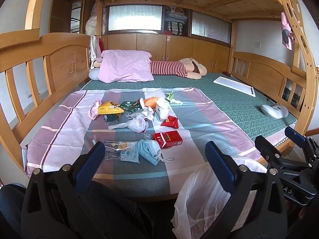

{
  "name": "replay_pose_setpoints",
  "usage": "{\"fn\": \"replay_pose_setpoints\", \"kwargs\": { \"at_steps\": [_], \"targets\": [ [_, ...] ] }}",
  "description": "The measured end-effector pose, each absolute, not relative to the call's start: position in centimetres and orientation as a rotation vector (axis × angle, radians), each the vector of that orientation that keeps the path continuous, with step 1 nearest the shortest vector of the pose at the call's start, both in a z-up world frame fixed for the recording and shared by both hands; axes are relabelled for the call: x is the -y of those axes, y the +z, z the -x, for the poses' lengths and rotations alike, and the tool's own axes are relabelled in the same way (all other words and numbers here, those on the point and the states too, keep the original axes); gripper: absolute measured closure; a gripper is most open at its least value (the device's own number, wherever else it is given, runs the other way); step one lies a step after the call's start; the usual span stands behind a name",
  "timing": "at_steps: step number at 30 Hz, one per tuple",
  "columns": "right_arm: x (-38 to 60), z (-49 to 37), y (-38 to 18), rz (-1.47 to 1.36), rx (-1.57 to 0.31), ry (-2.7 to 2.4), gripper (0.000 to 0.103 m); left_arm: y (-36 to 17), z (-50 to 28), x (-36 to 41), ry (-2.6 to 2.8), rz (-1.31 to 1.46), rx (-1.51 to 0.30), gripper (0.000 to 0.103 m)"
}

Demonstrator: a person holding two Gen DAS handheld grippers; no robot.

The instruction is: Collect trash

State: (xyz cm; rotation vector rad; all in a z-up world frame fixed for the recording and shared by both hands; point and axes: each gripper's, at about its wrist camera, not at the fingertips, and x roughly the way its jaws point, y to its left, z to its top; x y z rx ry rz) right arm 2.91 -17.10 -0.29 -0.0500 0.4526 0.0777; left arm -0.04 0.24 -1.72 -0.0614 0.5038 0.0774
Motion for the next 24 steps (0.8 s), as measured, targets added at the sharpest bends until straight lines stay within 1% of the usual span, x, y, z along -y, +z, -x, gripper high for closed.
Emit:
{"fn": "replay_pose_setpoints", "kwargs": {
  "at_steps": [24],
  "targets": [
    [17.20, -2.82, -0.53, 0.044, -0.457, 0.079, 0.003, -2.04, -0.13, 0.02, 0.080, 0.063, -0.517, 0.003]
  ]
}}
